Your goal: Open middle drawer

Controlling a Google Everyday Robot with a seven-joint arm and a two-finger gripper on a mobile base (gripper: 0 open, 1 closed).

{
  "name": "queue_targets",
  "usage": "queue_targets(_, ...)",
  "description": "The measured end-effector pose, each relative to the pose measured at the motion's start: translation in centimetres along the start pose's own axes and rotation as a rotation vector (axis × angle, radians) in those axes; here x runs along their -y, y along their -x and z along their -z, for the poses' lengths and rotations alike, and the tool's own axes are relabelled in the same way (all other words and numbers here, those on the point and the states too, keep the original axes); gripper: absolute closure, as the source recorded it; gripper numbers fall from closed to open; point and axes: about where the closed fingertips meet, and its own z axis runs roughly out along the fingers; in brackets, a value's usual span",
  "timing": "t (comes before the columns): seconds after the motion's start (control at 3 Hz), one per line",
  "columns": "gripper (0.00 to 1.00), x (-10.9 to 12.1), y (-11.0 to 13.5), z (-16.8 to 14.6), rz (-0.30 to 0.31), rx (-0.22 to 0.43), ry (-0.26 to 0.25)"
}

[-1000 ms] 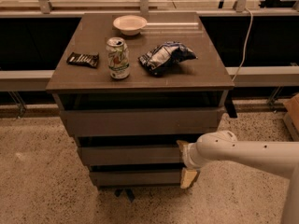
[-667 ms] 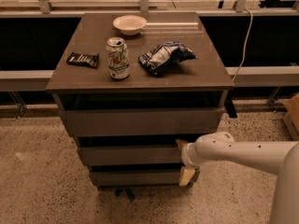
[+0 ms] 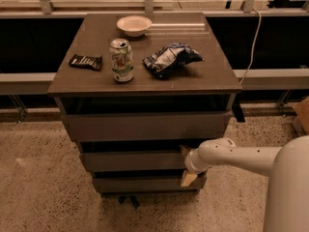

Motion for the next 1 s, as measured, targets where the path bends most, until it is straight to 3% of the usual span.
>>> queue_targets(0.33,0.41,-1.77,0.42,-0.36,0.017,0.024,0.049)
queue_targets(1.0,0.89,-2.44,0.80,0.09,0.025,0.035,0.068)
